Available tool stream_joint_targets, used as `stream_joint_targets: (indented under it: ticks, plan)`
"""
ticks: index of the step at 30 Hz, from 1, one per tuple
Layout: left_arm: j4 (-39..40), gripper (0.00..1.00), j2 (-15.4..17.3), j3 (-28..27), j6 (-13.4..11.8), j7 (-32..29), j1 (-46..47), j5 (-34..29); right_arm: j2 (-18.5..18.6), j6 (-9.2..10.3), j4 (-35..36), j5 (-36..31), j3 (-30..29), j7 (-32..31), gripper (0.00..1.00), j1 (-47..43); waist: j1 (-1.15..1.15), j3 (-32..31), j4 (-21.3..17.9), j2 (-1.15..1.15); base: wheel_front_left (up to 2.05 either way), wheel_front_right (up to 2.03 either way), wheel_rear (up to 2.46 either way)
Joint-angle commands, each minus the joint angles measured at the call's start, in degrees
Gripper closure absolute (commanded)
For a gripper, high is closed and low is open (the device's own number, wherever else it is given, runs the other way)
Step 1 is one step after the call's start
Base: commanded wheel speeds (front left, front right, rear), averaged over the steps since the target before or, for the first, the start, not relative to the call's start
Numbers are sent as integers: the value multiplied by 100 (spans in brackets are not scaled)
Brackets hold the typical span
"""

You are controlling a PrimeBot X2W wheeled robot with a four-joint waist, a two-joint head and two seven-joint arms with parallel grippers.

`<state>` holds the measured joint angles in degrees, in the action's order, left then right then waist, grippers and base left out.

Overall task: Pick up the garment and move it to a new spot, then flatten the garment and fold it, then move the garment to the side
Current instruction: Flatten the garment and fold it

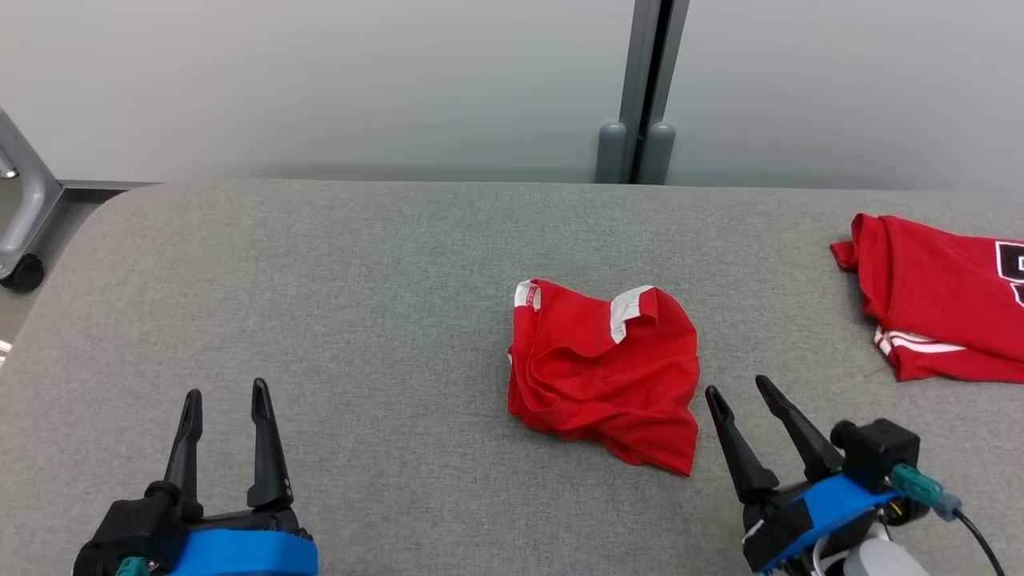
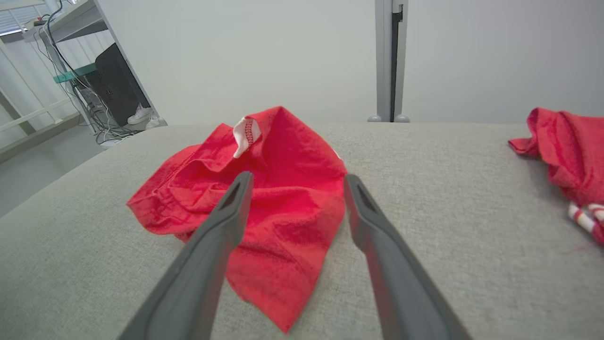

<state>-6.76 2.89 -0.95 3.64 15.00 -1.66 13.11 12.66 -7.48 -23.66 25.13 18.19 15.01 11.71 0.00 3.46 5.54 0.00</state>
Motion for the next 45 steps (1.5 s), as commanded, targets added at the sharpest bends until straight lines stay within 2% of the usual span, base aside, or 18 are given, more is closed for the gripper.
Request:
stream_joint_targets:
  ticks: [1,7,16,29,30,31,45]
  plan:
    - [18,0,-1,-4,21,23,-55,-13,-69,-3,75,-78,-120,18,0,-178,0,6,-15,0,0,0,0]
    - [1,0,-2,-24,46,23,-13,-44,-201,-3,212,-269,-337,19,0,-346,0,32,-22,0,0,0,0]
    - [-37,0,-2,6,67,23,30,-50,-280,-3,198,-401,-363,19,0,-81,0,20,110,0,0,0,0]
    - [-5,0,-1,0,48,23,-14,-25,-225,-3,31,-680,-1049,19,0,93,0,47,201,0,0,0,0]
    - [-6,0,-1,6,49,23,12,-22,-218,-3,-39,-689,-1111,19,56,156,0,67,209,0,0,0,0]
    - [-8,0,-2,12,51,23,38,-20,-203,-3,-125,-702,-1143,19,100,224,0,87,215,0,0,0,0]
    - [-14,0,-2,208,32,23,352,41,-275,-3,-1821,-852,-1178,19,100,1520,0,548,523,0,0,0,0]
